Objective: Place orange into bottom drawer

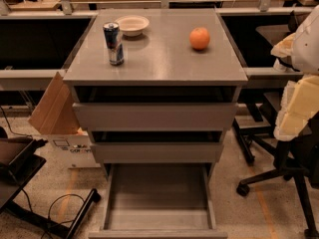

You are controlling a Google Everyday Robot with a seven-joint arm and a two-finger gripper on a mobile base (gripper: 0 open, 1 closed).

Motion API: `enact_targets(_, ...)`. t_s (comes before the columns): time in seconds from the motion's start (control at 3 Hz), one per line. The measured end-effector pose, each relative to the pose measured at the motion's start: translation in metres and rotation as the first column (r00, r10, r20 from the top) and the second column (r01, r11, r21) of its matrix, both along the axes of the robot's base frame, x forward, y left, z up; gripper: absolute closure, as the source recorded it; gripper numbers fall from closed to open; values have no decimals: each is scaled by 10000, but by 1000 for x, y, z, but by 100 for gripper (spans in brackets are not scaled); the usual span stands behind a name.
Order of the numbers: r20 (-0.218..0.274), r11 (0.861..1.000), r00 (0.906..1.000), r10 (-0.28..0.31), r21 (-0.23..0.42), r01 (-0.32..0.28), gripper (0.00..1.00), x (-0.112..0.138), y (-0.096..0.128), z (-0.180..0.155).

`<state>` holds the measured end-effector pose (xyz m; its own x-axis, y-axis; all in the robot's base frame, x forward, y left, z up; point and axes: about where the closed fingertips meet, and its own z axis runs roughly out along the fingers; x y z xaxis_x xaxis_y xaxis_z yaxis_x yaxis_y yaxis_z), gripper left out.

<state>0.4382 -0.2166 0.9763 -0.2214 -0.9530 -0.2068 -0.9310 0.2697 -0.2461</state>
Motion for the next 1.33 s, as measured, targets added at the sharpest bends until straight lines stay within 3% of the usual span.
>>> enact_targets(0.33, 0, 10000, 10000, 0, 0, 0, 0, 0, 0, 0)
enact_targets(0.67, 483, 9974, 9988, -112, 715, 77, 0, 16, 4, -5)
enact_targets(1.0, 1469, 9734, 9888, -247, 2288, -97, 0, 76, 22, -12)
enact_targets(1.33, 2572, 9279, 9650, -518, 3697, -487, 0, 151, 42, -8)
